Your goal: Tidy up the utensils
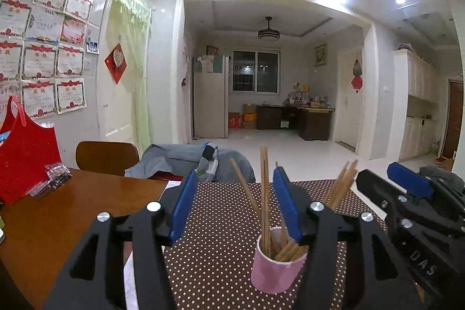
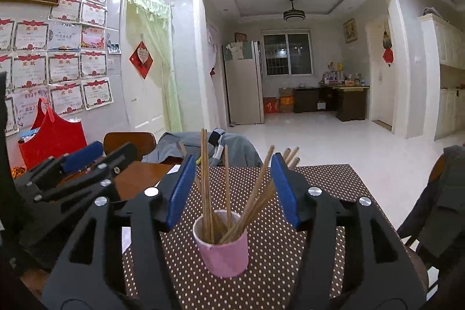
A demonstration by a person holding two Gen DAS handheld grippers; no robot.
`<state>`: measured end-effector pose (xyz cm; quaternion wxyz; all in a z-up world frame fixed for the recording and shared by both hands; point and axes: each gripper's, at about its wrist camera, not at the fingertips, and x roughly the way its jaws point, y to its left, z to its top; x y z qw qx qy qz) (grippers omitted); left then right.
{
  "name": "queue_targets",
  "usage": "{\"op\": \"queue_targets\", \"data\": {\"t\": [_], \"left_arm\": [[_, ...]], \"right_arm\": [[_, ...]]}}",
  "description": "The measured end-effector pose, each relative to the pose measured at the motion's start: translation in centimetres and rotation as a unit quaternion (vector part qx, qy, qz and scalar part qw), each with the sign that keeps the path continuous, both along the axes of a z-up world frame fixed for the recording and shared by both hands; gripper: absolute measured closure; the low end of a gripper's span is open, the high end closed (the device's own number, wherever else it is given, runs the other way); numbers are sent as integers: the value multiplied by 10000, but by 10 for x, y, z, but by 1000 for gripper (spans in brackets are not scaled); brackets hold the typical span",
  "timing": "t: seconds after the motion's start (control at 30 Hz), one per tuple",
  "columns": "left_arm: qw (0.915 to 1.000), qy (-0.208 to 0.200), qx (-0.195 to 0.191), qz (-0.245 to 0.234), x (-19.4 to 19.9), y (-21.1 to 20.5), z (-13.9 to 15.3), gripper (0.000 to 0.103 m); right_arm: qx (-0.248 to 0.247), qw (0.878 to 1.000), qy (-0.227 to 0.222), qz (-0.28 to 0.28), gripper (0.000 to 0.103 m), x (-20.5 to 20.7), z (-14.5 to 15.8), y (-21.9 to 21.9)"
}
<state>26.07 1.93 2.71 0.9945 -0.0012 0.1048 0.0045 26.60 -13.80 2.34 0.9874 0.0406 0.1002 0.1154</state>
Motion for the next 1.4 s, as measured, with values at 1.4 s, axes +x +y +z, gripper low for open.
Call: {"op": "queue_targets", "data": {"t": [1.4], "left_arm": [[9987, -445, 55, -250, -205, -15, 15, 28]], "right_arm": [[-249, 9969, -494, -557, 9, -200, 6, -22]]}}
